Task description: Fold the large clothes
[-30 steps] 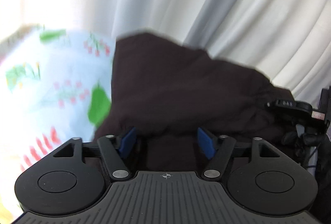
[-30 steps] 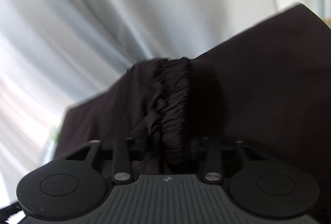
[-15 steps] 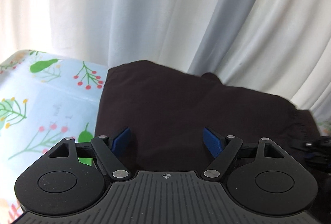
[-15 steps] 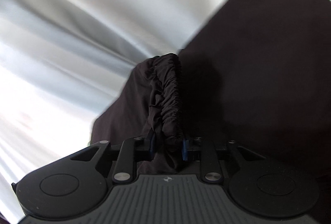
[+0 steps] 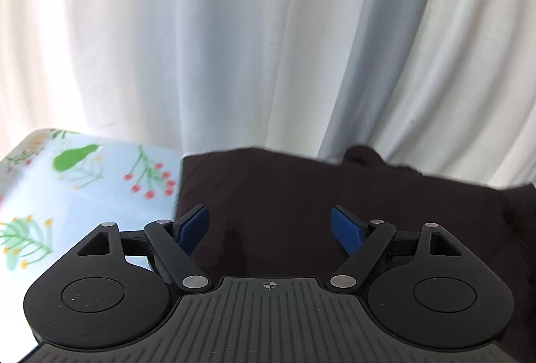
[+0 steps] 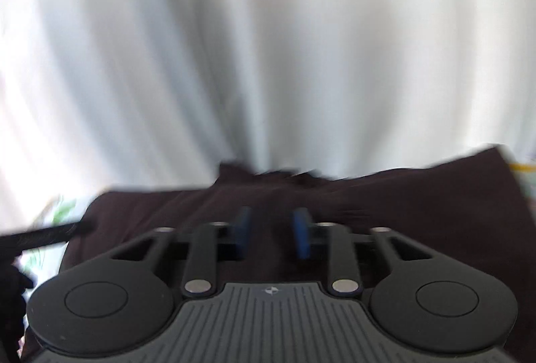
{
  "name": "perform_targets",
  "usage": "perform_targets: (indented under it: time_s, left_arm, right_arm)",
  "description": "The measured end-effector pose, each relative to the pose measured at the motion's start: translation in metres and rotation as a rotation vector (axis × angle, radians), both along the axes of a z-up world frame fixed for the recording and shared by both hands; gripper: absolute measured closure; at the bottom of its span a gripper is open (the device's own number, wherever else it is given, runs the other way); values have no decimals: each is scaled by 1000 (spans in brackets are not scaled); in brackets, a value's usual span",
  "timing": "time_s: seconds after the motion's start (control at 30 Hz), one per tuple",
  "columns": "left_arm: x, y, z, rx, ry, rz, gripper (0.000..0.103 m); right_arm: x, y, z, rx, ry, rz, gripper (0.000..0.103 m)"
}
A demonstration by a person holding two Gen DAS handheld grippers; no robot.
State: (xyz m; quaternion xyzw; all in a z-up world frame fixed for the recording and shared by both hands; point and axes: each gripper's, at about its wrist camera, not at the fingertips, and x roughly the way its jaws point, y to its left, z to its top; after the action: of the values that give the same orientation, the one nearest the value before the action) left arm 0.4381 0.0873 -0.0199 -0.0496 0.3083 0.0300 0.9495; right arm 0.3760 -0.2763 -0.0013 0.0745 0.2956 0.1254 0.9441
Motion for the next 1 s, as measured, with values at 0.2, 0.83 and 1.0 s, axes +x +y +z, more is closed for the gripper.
perform_targets:
  time_s: [0.2, 0.83, 1.0]
  left_arm:
    - [28, -22, -52, 71, 8, 53, 18]
    - [-36, -18, -72, 126, 55, -116, 9]
    - [-31, -15, -76, 146, 80, -126, 5]
  right_arm:
    - [20, 6, -63, -289, -40, -11, 103]
    - [-22, 14, -73, -169, -16, 41, 103]
    - [-17, 28, -60, -255, 36, 44, 103]
